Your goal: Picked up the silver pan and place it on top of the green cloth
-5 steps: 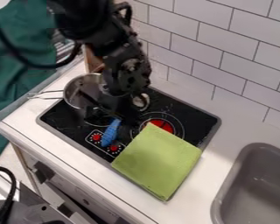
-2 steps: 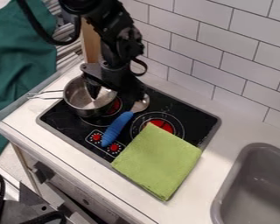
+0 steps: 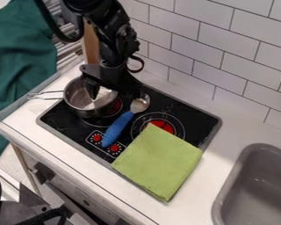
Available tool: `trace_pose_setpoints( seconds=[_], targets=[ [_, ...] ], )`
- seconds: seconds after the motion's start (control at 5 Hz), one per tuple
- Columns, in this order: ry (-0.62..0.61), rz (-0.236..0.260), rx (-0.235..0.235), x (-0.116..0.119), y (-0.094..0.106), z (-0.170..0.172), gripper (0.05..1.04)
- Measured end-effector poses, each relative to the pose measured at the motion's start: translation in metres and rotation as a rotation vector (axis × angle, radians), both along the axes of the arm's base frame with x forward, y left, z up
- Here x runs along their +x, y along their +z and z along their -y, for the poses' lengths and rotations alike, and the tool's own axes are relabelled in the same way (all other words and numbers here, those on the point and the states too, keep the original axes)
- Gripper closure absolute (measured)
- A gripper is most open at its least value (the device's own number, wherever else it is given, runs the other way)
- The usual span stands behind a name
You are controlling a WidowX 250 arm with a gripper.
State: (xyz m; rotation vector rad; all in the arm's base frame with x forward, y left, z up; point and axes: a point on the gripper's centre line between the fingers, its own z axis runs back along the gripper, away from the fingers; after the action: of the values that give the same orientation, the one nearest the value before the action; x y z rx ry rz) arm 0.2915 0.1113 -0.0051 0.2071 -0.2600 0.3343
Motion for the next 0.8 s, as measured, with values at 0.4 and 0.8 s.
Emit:
trace_pose_setpoints(
  seconds=[0.4,0.8],
  targets=[
    [0.005,-0.049,-0.008,0.006,-0.027,-0.01,0.148],
    [0.015,-0.03,0.006,0.011,-0.032,-0.012,0.749]
  ],
)
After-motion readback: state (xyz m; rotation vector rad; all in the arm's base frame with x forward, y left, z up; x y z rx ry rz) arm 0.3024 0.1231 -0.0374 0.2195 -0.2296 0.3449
